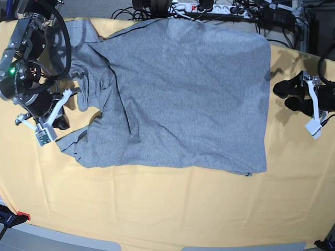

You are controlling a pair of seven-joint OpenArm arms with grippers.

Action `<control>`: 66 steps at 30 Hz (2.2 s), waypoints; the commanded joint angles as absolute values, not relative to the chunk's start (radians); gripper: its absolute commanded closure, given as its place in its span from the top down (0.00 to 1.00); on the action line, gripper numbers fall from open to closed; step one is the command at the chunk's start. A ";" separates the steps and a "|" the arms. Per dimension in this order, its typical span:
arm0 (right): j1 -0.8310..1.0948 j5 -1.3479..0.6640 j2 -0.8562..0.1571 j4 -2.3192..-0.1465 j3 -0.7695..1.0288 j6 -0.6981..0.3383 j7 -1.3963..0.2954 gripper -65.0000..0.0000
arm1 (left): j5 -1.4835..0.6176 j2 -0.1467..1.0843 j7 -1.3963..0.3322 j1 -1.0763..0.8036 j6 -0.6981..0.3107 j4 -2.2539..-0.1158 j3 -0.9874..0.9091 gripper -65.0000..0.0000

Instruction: Layout the t-shirt on the table in an organized manner, then fold the t-shirt properly

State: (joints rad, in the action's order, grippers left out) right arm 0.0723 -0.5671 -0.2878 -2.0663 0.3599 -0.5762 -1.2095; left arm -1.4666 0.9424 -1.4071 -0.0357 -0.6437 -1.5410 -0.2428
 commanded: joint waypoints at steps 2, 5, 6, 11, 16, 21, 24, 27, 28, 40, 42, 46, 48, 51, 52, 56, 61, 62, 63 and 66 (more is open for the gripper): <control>0.079 -0.622 -0.302 -2.081 0.382 -0.593 -1.191 0.00 | -1.484 0.970 -1.396 -0.019 -0.647 -1.549 -0.257 0.70; 0.121 -0.728 -0.297 -2.080 0.381 -0.646 -1.191 0.03 | -1.484 0.970 -1.396 -0.019 -0.647 -1.549 -0.257 0.70; 0.133 -0.757 -0.294 -2.080 0.381 -0.656 -1.191 0.12 | -1.484 0.970 -1.396 -0.019 -0.647 -1.549 -0.257 0.70; 0.155 -0.850 -0.294 -2.072 0.381 -0.675 -1.187 0.56 | -1.484 0.970 -1.396 -0.019 -0.647 -1.549 -0.257 0.70; 0.155 -0.863 -0.294 -1.985 0.359 -0.675 -1.187 0.56 | -1.484 0.970 -1.396 -0.019 -0.647 -1.549 -0.257 0.70; 0.152 -0.864 -0.294 -1.848 0.315 -0.692 -1.166 0.56 | -1.484 0.970 -1.396 -0.019 -0.647 -1.549 -0.257 0.70; 0.152 -0.864 -0.294 -1.823 0.313 -0.692 -1.164 0.55 | -1.484 0.970 -1.396 -0.019 -0.647 -1.549 -0.257 0.70; 0.152 -0.859 -0.294 -1.823 0.313 -0.692 -1.144 0.55 | -1.484 0.970 -1.396 -0.019 -0.647 -1.549 -0.257 0.70; 0.151 -0.843 -0.294 -1.823 0.314 -0.691 -1.129 0.55 | -1.484 0.969 -1.396 -0.019 -0.647 -1.549 -0.257 0.70; 0.141 -0.658 -0.294 -1.823 0.314 -0.541 -1.093 0.55 | -1.484 0.970 -1.396 -0.019 -0.647 -1.549 -0.257 0.70; 0.141 -0.701 -0.294 -1.823 0.314 -0.545 -1.120 0.55 | -1.484 0.970 -1.396 -0.019 -0.647 -1.549 -0.257 0.70; 0.141 -0.777 -0.294 -1.823 0.314 -0.562 -1.122 0.53 | -1.484 0.969 -1.396 -0.019 -0.647 -1.549 -0.257 0.70; 0.140 -0.803 -0.294 -1.823 0.314 -0.597 -1.120 0.40 | -1.484 0.969 -1.396 -0.019 -0.647 -1.549 -0.257 0.70; 0.135 -0.815 -0.294 -1.823 0.314 -0.624 -1.111 0.18 | -1.484 0.969 -1.396 -0.019 -0.647 -1.549 -0.257 0.70; 0.135 -0.815 -0.294 -1.823 0.314 -0.634 -1.111 0.11 | -1.484 0.969 -1.396 -0.019 -0.648 -1.549 -0.257 0.70; 0.135 -0.771 -0.294 -1.823 0.314 -0.672 -1.111 0.00 | -1.484 0.969 -1.396 -0.019 -0.647 -1.549 -0.257 0.70; 0.135 -0.698 -0.297 -1.824 0.334 -0.673 -1.111 0.00 | -1.484 0.969 -1.396 -0.019 -0.647 -1.549 -0.257 0.70; 0.135 -0.698 -0.297 -1.824 0.348 -0.670 -1.111 0.00 | -1.484 0.969 -1.396 -0.019 -0.647 -1.549 -0.257 0.70; 0.135 -0.699 -0.297 -1.826 0.366 -0.669 -1.111 0.00 | -1.484 0.969 -1.396 -0.019 -0.647 -1.549 -0.257 0.70; 0.135 -0.699 -0.297 -1.848 0.432 -0.670 -1.111 0.00 | -1.484 0.969 -1.396 -0.019 -0.647 -1.549 -0.257 0.70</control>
State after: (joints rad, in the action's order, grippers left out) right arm 0.1493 -0.6876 -0.2813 -1.8233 0.4267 -0.6666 -1.1305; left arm -1.4662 0.9421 -1.4071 -0.0357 -0.6437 -1.5410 -0.2428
